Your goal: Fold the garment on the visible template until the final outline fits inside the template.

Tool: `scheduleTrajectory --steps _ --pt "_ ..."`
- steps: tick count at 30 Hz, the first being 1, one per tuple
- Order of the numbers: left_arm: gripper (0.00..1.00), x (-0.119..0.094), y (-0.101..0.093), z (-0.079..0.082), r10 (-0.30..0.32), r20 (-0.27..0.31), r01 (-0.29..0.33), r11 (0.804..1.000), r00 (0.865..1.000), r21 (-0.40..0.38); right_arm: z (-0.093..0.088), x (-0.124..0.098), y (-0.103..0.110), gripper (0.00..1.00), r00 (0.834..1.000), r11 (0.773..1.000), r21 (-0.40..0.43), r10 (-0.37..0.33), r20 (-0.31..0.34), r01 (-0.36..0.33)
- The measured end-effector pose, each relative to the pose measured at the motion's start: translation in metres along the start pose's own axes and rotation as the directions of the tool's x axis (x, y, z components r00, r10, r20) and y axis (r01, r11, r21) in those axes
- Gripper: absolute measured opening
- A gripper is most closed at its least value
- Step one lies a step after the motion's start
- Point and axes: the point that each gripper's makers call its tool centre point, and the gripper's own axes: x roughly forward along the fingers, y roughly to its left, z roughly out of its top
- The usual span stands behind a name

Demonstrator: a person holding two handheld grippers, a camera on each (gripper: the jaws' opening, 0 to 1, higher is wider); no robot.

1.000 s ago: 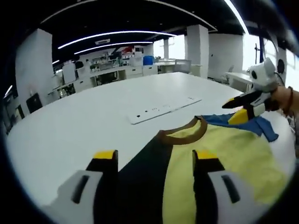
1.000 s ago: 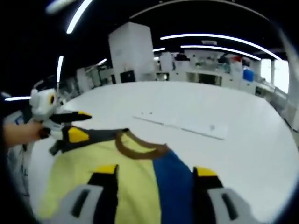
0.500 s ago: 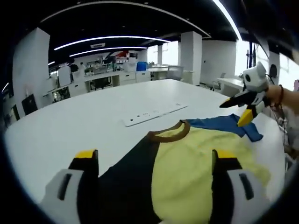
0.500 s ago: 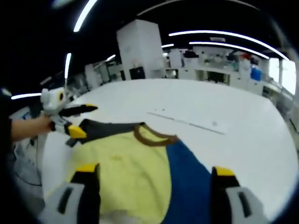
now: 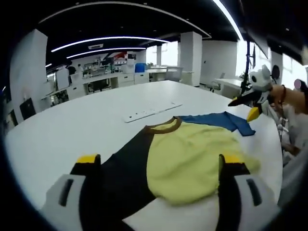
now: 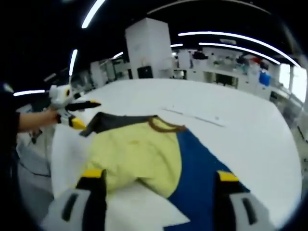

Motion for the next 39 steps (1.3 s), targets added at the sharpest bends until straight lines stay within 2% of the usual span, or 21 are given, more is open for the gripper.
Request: scheduleTrajectory --steps 6,11,14,22,24,26,29,32,35,39 --pt "0.99 -0.022 -0.008 -0.004 -0.008 0.009 0.008 1.000 1.000 -0.025 -0.029 -0.019 0.003 0.89 0.999 1.000 0.012 0.002 -0.043 -0.002" --pt "0.99 -0.035 -0.016 -0.014 -0.005 -0.011 0.005 0.999 1.000 -0.034 -0.052 -0.031 0.002 0.88 0.998 0.999 0.044 -0.006 -0.068 0.009" --pt "0.99 -0.044 -0.020 -0.019 -0.003 -0.005 0.002 0.998 1.000 -0.065 -0.066 -0.040 -0.002 0.82 0.996 0.998 0.056 -0.015 -0.083 0.020" --pt "0.99 -0.062 -0.040 -0.038 -0.003 -0.032 0.001 0.998 0.999 -0.071 -0.099 -0.053 -0.009 0.71 0.991 0.999 0.046 -0.006 -0.132 0.012" --pt "0.96 -0.064 -0.043 -0.042 0.007 -0.047 -0.010 0.998 0.999 -0.058 -0.108 -0.054 -0.013 0.68 0.990 0.999 0.046 -0.007 -0.143 0.014" --pt "0.92 -0.067 -0.041 -0.047 0.024 -0.060 -0.024 1.000 0.998 -0.001 -0.115 -0.055 -0.017 0.63 0.989 0.998 0.055 -0.014 -0.149 0.022" --pt "0.90 -0.069 -0.047 -0.052 0.035 -0.085 -0.033 0.999 0.996 0.030 -0.124 -0.055 -0.023 0.55 0.988 0.997 0.060 -0.037 -0.151 0.046" --pt "0.88 -0.072 -0.049 -0.053 0.034 -0.088 -0.031 0.999 0.996 0.036 -0.134 -0.057 -0.026 0.44 0.981 0.997 0.018 -0.064 -0.181 0.069" --pt "0.86 -0.073 -0.051 -0.055 0.026 -0.086 -0.025 0.999 0.996 0.021 -0.144 -0.059 -0.032 0.38 0.966 0.995 -0.053 -0.098 -0.240 0.087" --pt "0.85 -0.075 -0.054 -0.059 0.022 -0.095 -0.020 1.000 0.995 0.018 -0.144 -0.060 -0.030 0.34 0.966 0.993 -0.076 -0.108 -0.235 0.093"
